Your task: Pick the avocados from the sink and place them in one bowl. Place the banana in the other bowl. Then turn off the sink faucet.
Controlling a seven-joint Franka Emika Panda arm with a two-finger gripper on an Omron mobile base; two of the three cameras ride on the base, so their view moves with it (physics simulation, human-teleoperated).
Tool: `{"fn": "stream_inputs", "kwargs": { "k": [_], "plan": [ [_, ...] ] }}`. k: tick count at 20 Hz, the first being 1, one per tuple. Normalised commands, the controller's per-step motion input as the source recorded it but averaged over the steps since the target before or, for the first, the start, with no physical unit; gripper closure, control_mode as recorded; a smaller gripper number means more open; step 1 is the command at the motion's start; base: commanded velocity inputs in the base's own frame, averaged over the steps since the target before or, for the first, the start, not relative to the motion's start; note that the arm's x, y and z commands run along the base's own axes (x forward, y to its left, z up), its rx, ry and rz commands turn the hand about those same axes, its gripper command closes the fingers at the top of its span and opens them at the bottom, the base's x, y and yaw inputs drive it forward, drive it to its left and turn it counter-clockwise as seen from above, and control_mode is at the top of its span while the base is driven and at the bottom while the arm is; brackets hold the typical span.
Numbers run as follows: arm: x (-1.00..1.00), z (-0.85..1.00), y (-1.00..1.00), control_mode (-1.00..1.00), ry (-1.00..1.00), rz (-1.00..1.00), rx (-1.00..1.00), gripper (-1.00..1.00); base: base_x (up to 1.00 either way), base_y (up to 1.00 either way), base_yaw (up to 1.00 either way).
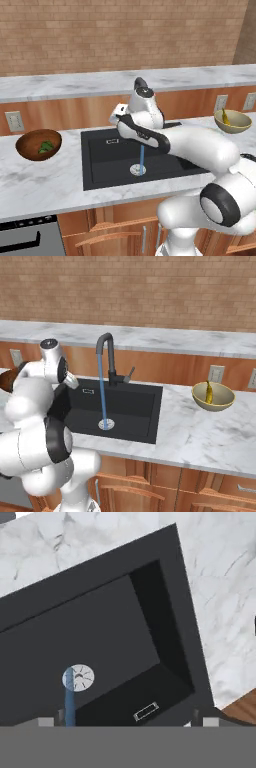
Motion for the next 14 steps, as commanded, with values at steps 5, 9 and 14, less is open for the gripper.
{"fn": "stream_inputs", "kwargs": {
  "k": [5, 9, 14],
  "plan": [
    [-0.48, 0.35, -0.82, -1.00, -0.07, 0.45, 0.05, -1.00, 0.00, 0.00, 0.00],
    [-0.25, 0.31, -0.67, -1.00, -0.01, 0.38, 0.00, -1.00, 0.00, 0.00, 0.00],
    [-0.12, 0.04, -0.46, -1.00, 0.00, 0.31, -0.01, -1.00, 0.00, 0.00, 0.00]
  ]
}}
